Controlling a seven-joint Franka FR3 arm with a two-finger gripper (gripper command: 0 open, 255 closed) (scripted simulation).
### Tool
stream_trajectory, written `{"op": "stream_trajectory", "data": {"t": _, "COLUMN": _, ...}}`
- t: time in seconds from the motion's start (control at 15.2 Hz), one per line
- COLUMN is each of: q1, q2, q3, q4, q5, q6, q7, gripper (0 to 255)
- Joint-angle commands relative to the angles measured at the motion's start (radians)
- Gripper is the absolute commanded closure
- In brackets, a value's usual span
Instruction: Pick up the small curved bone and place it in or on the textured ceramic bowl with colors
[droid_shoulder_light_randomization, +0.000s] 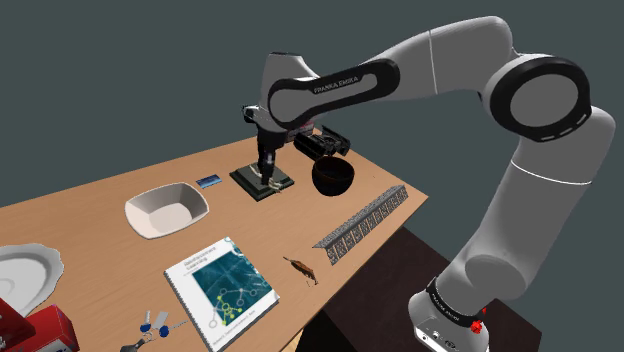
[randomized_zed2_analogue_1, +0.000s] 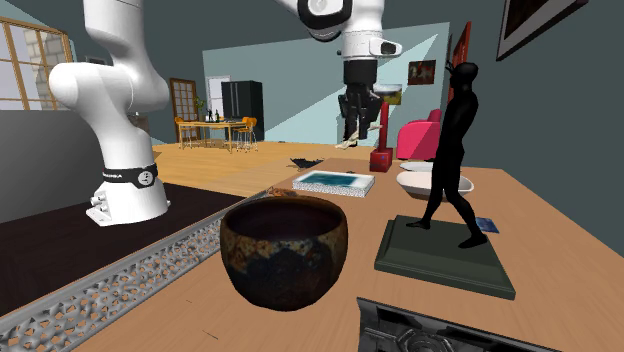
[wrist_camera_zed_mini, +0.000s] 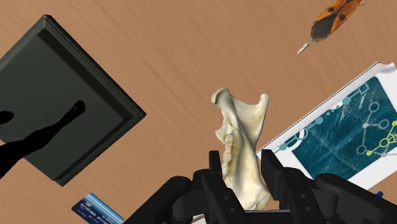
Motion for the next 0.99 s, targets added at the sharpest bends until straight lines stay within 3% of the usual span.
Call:
{"op": "stream_trajectory", "data": {"t": 0.0, "q1": -0.033, "q2": -0.031, "q3": -0.015, "q4": -0.038, "q5": 0.016, "q6": 0.004, "q7": -0.056, "gripper": 255}}
{"op": "stream_trajectory", "data": {"t": 0.92, "q1": -0.224, "q2": -0.115, "q3": -0.153, "q4": -0.121, "q5": 0.054, "q6": -0.028, "q7": -0.399, "gripper": 255}}
